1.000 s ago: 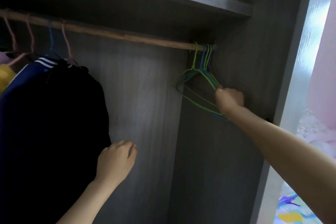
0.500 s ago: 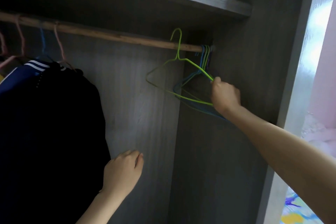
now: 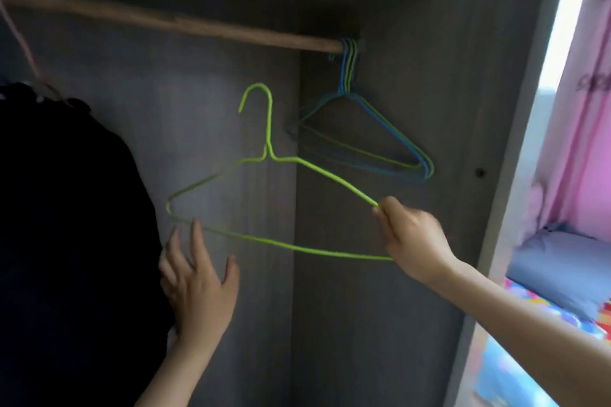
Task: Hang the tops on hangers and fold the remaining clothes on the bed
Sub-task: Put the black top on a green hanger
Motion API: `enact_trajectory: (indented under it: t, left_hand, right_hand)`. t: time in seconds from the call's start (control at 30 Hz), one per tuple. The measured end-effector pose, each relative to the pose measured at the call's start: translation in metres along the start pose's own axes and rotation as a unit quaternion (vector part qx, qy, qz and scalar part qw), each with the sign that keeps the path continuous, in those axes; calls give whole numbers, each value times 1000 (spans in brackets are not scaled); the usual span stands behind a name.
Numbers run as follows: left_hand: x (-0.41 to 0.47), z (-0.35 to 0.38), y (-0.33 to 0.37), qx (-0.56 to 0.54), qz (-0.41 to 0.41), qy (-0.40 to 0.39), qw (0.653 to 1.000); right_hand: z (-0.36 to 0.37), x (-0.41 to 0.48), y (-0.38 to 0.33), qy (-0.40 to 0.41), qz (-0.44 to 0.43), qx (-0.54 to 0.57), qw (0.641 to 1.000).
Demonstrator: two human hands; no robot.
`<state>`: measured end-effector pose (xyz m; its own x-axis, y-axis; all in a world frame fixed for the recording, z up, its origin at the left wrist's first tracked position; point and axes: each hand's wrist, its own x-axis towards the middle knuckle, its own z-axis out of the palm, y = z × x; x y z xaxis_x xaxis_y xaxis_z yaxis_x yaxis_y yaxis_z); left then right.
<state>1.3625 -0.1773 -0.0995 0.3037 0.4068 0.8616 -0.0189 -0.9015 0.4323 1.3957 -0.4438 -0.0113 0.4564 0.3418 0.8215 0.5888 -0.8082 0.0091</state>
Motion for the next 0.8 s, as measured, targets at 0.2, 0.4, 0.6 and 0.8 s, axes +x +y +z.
enact_trajectory:
  t: [0.2,0.4,0.6,0.8]
  left_hand:
    - [-43,20,-5,-57,-47,-138,988]
    - [-148,29,2,-158,-103,-366,911]
    - [-258,5,50,-266,-115,-524,801]
    - [-306,10,132,-272,0,-583,766]
  right_hand:
    - [-20,-105,1,-70,-18,-19,997]
    - [-65,-226,-4,-124,33,-93,987]
    - [-132,-359,-1,-167,151,-193,955]
    - [-192,-446,25,-160,242,-250,924]
